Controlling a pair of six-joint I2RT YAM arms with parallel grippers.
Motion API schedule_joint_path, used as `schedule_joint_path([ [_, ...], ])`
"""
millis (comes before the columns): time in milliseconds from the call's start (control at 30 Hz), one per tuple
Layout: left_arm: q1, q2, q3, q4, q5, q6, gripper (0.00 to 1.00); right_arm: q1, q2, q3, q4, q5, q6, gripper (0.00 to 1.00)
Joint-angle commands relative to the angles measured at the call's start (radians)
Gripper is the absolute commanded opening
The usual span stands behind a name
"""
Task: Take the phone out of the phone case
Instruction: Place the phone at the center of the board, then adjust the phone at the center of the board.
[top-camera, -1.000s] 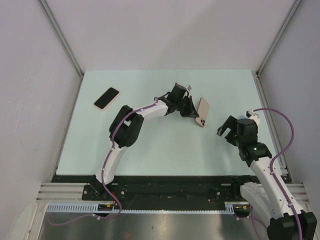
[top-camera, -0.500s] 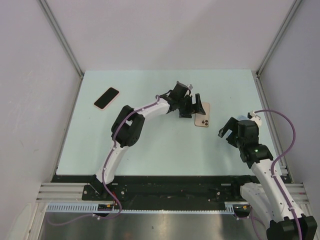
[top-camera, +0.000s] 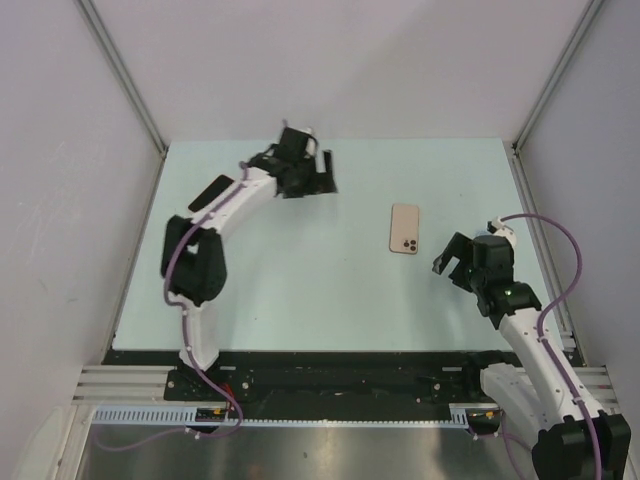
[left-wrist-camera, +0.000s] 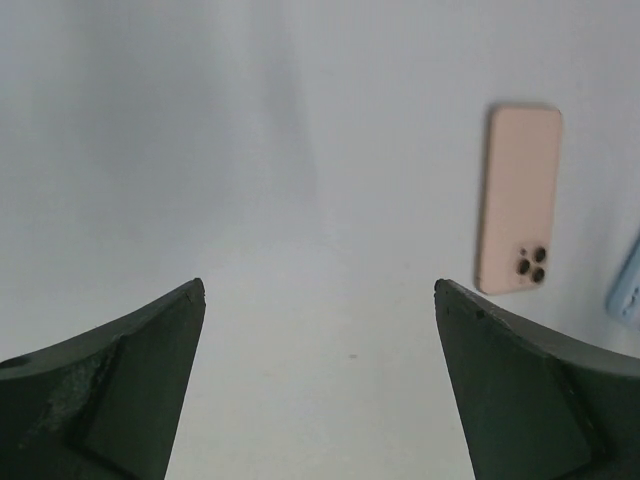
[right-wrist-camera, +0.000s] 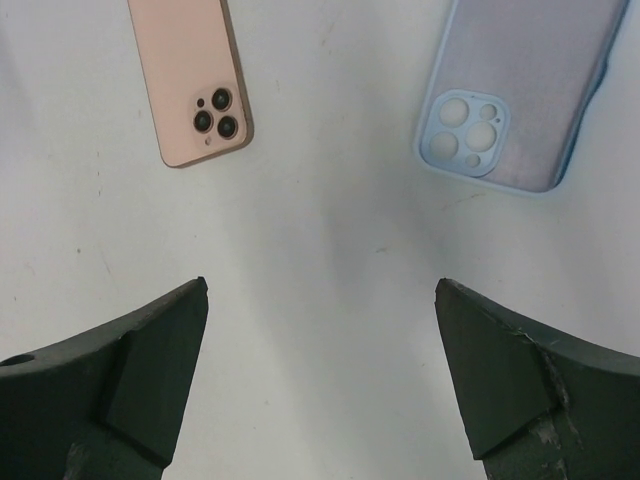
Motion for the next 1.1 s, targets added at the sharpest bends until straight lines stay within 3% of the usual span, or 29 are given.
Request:
schedule_joint_path([
  [0,0.225,-0.193,-0.135,-0.015,-0.088,0.044,1.0,0.003,0.049,0.031,0.103,-0.075,-0.042,1.0],
  [233,0.408,-0.287,-0.264,0.008,-0.101,0.035,1.0,0.008,0.126,0.033,0.16,-0.123,-0.088,1.0],
  [567,0.429,-0.27,-0.31,0.049,-0.333,0.177,1.0,0.011,0.145,0.031,0.151,-0.181,-0.128,1.0],
  [633,0.432,-0.264,-0.298,0.057,-0.373,0.188,1.0,0.012,0.158,0.031,0.163,-0.187,-0.143,1.0],
  [767,0.466,-0.188,-0.223,0.01,-0.318,0.188,1.0,0.014,0.166,0.033,0.172,-0.2,-0.136,1.0],
  [900,0.504,-0.069,-0.05,-0.096,-0.295,0.197,1.0,0.023,0.166,0.03,0.16,-0.2,-0.125,1.0],
  [1067,0.524,0.04,0.054,-0.126,-0.26,0.201,1.0,0.029,0.166,0.03,0.141,-0.174,-0.131,1.0],
])
